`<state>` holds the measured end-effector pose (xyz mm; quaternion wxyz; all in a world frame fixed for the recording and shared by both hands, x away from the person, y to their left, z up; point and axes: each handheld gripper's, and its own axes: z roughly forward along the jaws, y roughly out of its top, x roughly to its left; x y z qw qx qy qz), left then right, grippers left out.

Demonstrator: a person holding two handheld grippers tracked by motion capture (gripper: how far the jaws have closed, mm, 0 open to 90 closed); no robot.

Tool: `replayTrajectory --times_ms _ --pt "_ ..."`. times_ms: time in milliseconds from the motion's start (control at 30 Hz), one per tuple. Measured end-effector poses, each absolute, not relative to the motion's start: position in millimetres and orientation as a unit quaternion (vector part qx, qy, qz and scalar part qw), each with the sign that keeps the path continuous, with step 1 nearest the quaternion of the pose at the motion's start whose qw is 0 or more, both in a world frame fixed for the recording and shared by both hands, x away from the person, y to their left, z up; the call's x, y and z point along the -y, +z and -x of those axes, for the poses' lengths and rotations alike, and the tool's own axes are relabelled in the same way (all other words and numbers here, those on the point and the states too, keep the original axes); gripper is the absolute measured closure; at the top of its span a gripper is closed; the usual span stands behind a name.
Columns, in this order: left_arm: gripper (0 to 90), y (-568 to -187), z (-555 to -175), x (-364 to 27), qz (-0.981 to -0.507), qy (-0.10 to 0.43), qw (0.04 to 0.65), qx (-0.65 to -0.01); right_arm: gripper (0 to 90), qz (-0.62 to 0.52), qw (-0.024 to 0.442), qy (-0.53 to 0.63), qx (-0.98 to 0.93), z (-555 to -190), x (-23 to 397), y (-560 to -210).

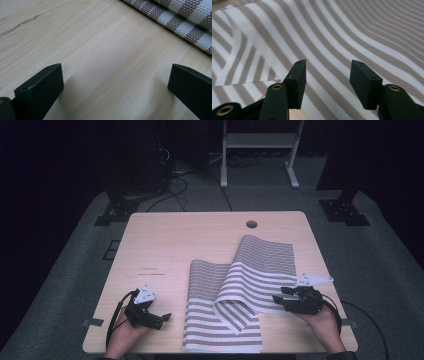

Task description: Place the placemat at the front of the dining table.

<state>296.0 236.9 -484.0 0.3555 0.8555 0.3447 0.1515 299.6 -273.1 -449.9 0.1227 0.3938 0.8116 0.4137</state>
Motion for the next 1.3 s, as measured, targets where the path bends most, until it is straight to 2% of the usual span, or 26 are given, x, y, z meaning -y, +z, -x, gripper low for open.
replayTrajectory --times_ms 333,700,933,1100,1300 --pt "0.0 -484 -296 -237 -0.855 0.152 0.356 -0.345 49.3 -0.352 0.092 0.433 -0.825 -273 247 -456" --pt "0.0 -484 -296 -237 -0.855 0.152 0.356 -0.345 50.5 -0.299 0.067 0.435 -0.847 -260 212 -464" --pt "0.0 -484 -296 -237 -0.855 0.152 0.356 -0.345 46.1 -0.292 0.061 0.43 -0.852 -263 194 -468" --pt "0.0 -484 -296 -237 -0.855 0.152 0.355 -0.345 38.4 -0.279 0.061 0.425 -0.859 -264 182 -472" --pt "0.0 -484 -296 -237 -0.856 0.152 0.355 -0.345 34.1 -0.263 0.07 0.409 -0.871 -262 166 -479"
